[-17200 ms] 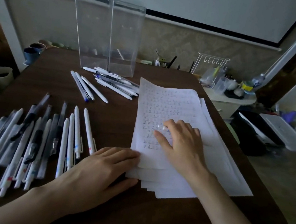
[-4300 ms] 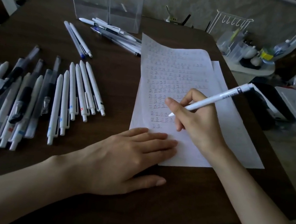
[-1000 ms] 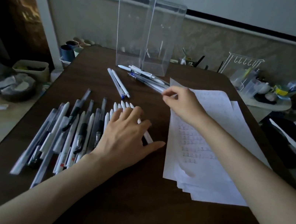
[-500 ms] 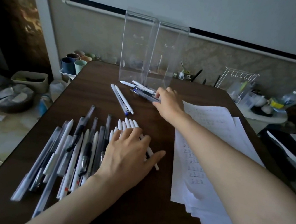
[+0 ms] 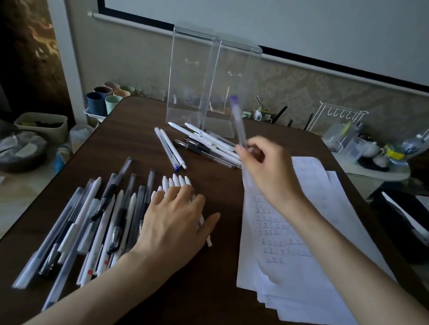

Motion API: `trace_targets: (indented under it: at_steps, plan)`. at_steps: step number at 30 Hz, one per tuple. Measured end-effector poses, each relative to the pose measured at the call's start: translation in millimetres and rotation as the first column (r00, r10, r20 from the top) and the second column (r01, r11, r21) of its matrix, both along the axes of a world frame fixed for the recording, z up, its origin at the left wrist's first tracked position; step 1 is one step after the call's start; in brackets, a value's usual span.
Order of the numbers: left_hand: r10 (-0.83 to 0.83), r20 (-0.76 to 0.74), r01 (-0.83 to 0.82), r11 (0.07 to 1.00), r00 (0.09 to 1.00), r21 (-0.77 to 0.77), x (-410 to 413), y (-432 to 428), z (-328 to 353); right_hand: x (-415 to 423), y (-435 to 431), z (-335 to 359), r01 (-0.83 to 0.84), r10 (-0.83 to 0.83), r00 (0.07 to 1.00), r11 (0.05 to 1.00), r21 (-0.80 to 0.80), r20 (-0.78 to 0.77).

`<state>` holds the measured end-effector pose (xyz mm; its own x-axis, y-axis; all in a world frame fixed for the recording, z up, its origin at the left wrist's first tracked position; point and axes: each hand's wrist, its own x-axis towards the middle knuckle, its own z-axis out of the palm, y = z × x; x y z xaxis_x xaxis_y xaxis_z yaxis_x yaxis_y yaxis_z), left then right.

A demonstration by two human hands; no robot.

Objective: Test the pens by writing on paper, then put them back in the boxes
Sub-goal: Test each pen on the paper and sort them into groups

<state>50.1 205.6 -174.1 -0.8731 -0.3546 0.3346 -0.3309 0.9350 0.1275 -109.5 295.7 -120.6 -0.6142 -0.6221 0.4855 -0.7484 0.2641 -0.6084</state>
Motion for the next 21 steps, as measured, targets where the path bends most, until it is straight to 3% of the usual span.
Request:
trace_targets:
  at_steps: [3, 6, 13, 17, 21]
  plan:
    - [0.019, -0.022, -0.020, 0.999, 1.000, -0.040, -1.4, 1.4, -4.2, 21.4, 54.8, 0.7, -0.061, 0.082, 0.934, 0.996, -0.072, 0.348]
    - [0.021, -0.023, -0.022, 0.997, 1.000, -0.075, -2.4, 3.3, -4.5, 35.0, 96.9, -6.0, -0.023, 0.113, 0.847, 0.984, -0.177, 0.520]
    - [-0.322, -0.104, 0.325, 0.946, 0.941, 0.011, 4.0, 36.0, 4.7, 41.4, 127.0, -32.8, 0.005, 0.191, 0.742, 0.957, -0.290, 0.642]
    - [-0.376, -0.180, 0.390, 0.920, 0.909, 0.047, -5.8, 65.5, 5.6, 38.7, 126.2, -33.5, -0.051, 0.293, 0.711, 0.928, -0.369, 0.639]
    - [-0.366, -0.308, 0.437, 0.876, 0.878, 0.205, -21.6, 78.1, 2.3, 38.0, 126.8, -36.1, -0.101, 0.395, 0.637, 0.894, -0.436, 0.662]
